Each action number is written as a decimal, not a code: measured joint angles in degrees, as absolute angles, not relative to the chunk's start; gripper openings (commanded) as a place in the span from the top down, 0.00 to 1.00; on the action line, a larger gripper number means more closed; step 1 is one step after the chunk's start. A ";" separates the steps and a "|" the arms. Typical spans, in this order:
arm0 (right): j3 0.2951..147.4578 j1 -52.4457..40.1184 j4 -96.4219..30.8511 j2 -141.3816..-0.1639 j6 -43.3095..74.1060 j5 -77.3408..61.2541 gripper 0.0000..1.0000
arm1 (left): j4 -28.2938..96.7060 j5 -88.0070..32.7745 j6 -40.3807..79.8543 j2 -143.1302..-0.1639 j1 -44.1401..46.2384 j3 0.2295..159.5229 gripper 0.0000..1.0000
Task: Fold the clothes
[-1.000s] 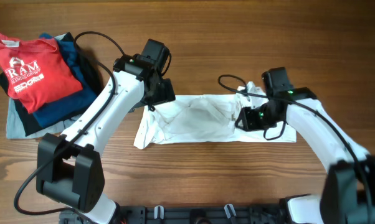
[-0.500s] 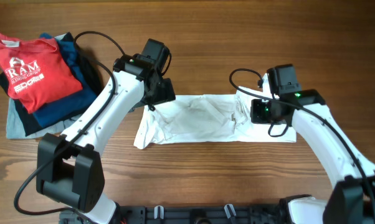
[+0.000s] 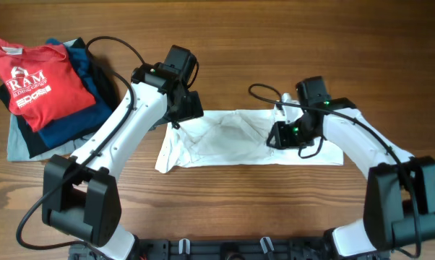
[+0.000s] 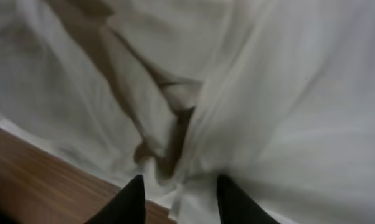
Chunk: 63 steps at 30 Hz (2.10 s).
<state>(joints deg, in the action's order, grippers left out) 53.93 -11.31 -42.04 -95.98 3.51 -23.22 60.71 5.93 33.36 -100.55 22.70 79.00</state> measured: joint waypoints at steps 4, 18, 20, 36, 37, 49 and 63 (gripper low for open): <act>53.93 -11.90 -43.92 -97.03 2.79 -24.51 0.52 | 61.45 5.93 33.36 -100.55 22.70 79.00 0.00; 54.57 -11.90 -46.30 -96.75 5.19 -22.06 0.52 | 63.13 5.93 33.36 -100.55 22.70 78.91 0.00; 55.53 -11.90 -47.13 -94.87 5.37 -21.78 0.51 | 62.06 5.91 33.28 -100.55 22.70 78.32 0.00; 58.59 -11.90 -53.15 -80.34 16.95 -5.26 0.48 | 41.87 -4.14 20.18 -100.55 13.98 60.86 0.00; 58.59 -11.90 -53.36 -80.36 18.11 -4.10 0.48 | 40.40 -5.87 18.55 -100.55 13.85 59.66 0.00; 58.61 -11.90 -53.60 -80.36 21.87 -0.08 0.48 | 32.99 -14.11 10.37 -98.54 13.74 53.36 0.27; 58.59 -11.90 -53.63 -80.34 21.89 0.14 0.47 | 33.87 -21.02 9.80 -99.48 13.74 51.46 0.86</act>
<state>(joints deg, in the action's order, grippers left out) 58.59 -11.90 -53.63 -80.34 21.89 0.14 33.87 -21.02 9.80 -99.48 13.74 51.46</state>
